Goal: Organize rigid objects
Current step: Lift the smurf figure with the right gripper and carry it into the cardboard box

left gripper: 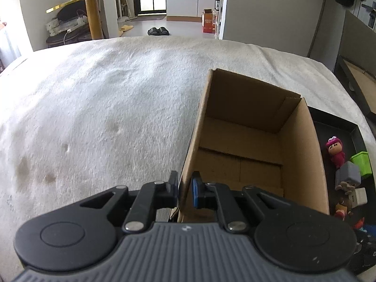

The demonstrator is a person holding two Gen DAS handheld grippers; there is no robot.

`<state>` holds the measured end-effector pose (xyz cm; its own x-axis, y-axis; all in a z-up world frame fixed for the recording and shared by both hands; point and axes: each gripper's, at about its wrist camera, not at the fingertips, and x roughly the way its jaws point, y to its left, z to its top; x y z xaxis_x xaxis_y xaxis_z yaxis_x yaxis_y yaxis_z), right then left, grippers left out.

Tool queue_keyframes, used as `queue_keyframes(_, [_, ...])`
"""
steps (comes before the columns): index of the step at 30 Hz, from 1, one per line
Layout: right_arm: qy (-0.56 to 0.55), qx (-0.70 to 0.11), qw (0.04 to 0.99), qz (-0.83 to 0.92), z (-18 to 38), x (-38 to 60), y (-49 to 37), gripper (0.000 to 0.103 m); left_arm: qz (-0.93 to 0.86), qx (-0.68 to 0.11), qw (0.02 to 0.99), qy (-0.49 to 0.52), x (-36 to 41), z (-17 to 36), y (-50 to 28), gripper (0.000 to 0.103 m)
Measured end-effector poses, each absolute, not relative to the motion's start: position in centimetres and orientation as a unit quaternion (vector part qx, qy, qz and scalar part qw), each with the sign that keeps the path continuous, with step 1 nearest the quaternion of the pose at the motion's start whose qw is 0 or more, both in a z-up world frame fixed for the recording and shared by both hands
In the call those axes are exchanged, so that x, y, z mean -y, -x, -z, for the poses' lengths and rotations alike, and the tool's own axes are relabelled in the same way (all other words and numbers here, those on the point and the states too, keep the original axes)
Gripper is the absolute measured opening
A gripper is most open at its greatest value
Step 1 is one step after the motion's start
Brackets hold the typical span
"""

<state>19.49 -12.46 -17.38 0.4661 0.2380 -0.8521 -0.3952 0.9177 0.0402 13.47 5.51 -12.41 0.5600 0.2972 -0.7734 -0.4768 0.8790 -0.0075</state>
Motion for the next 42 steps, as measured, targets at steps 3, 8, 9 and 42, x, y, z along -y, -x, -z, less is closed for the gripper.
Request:
queue_keyframes(3, [0.076,-0.475,0.856,-0.191,16.9,12.3,-19.7,0.036,-0.223,-0.414,0.877,0.102,-5.5,12.6,-14.1,0.01])
queue_keyframes(8, [0.072,-0.462,0.861,-0.202,15.9,11.5,-19.9,0.036,-0.223,-0.41,0.88,0.092,-5.2,12.8,-14.4,0.01])
queue_keyframes(9, [0.072,-0.459,0.862,-0.203,15.4,10.9,-19.8,0.036,-0.221,-0.41,0.881,0.088,-5.1,12.9,-14.4,0.01])
queue_keyframes(42, [0.065,-0.36,0.882,-0.299,9.4,1.4,-21.5,0.036,-0.185,-0.41,0.889,0.088,-5.6,12.7,-13.5,0.008])
